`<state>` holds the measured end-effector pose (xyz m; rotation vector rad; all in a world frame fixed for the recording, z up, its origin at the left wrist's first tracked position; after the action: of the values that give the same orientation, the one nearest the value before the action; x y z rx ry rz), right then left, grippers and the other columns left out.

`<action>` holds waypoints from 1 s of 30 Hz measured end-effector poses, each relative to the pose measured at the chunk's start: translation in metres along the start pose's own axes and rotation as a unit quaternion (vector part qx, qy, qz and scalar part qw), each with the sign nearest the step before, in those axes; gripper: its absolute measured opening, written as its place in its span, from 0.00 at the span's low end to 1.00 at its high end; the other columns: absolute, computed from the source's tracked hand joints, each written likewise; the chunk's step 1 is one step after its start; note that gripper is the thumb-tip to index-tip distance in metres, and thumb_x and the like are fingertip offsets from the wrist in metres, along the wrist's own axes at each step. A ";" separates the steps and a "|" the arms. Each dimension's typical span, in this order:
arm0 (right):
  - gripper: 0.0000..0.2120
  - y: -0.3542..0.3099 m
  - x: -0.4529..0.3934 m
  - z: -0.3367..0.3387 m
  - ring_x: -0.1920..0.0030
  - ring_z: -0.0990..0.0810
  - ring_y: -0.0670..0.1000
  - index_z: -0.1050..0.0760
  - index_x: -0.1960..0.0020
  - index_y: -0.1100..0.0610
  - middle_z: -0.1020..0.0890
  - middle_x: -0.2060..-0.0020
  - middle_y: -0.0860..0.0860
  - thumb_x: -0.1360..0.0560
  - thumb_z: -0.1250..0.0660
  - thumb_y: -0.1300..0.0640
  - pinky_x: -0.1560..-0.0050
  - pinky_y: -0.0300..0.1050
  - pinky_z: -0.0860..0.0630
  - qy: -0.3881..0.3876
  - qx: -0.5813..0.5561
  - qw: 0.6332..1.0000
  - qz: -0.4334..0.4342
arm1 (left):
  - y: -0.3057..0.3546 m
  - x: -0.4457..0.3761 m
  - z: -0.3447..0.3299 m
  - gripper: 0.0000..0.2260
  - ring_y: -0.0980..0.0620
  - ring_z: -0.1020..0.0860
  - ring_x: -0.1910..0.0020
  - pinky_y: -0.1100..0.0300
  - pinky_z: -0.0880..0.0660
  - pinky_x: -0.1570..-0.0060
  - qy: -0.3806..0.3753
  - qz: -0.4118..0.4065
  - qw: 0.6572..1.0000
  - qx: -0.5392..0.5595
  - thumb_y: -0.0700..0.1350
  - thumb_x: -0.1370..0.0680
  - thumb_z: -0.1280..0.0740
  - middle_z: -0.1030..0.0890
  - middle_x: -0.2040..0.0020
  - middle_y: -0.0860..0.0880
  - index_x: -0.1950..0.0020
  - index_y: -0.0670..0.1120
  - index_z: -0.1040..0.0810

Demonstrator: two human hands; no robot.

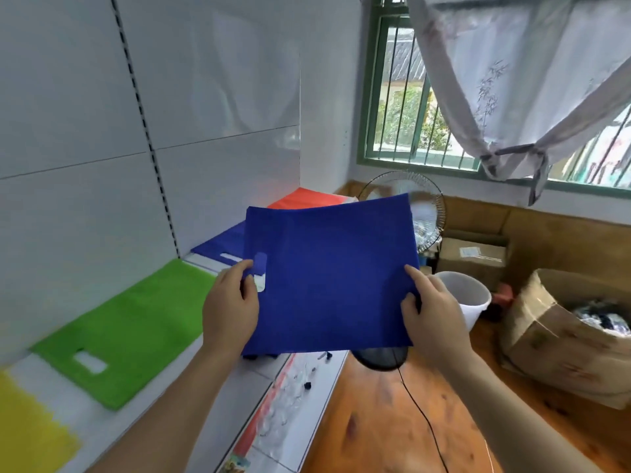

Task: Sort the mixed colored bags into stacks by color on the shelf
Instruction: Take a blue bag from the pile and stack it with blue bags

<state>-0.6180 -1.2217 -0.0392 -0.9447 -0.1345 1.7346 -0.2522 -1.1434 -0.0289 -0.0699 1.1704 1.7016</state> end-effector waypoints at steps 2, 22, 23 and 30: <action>0.24 0.020 -0.027 -0.014 0.43 0.20 0.51 0.31 0.21 0.49 0.21 0.37 0.47 0.17 0.38 0.58 0.47 0.55 0.17 -0.007 -0.011 1.000 0.001 | 0.000 -0.018 -0.026 0.13 0.49 0.21 0.47 0.57 0.29 0.50 0.004 0.010 1.000 -0.007 0.42 0.15 0.37 0.18 0.41 0.49 0.31 0.47 0.21; 0.24 0.025 -0.291 -0.240 0.42 0.21 0.58 0.31 0.22 0.49 0.24 0.35 0.51 0.17 0.40 0.60 0.47 0.57 0.22 -0.176 -0.095 0.964 0.176 | -0.067 -0.119 -0.109 0.14 0.50 0.20 0.44 0.51 0.22 0.44 0.127 0.173 0.965 -0.150 0.44 0.15 0.37 0.18 0.40 0.49 0.30 0.46 0.22; 0.23 0.020 -0.296 -0.249 0.43 0.21 0.59 0.31 0.22 0.49 0.24 0.35 0.51 0.17 0.40 0.60 0.47 0.57 0.22 -0.181 -0.096 0.962 0.183 | -0.074 -0.123 -0.110 0.14 0.49 0.20 0.45 0.50 0.22 0.45 0.131 0.180 0.963 -0.155 0.45 0.15 0.37 0.18 0.40 0.49 0.30 0.47 0.22; 0.23 -0.026 -0.351 -0.329 0.43 0.21 0.60 0.29 0.22 0.53 0.24 0.38 0.53 0.17 0.42 0.63 0.47 0.55 0.22 -0.232 -0.089 0.934 0.258 | -0.131 -0.144 -0.122 0.15 0.47 0.19 0.43 0.49 0.22 0.45 0.153 0.256 0.930 -0.214 0.46 0.16 0.36 0.18 0.38 0.49 0.30 0.47 0.23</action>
<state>-0.3577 -1.6266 -0.0644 -0.7143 -0.3837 2.4540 -0.1406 -1.3310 -0.1013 -0.3337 1.0725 2.4657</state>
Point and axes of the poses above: each hand's wrist, its own x-axis away from the middle knuckle, its own z-axis out of the back of the hand, y = z × x, the point moved 8 cm from there along -x, towards the middle knuckle
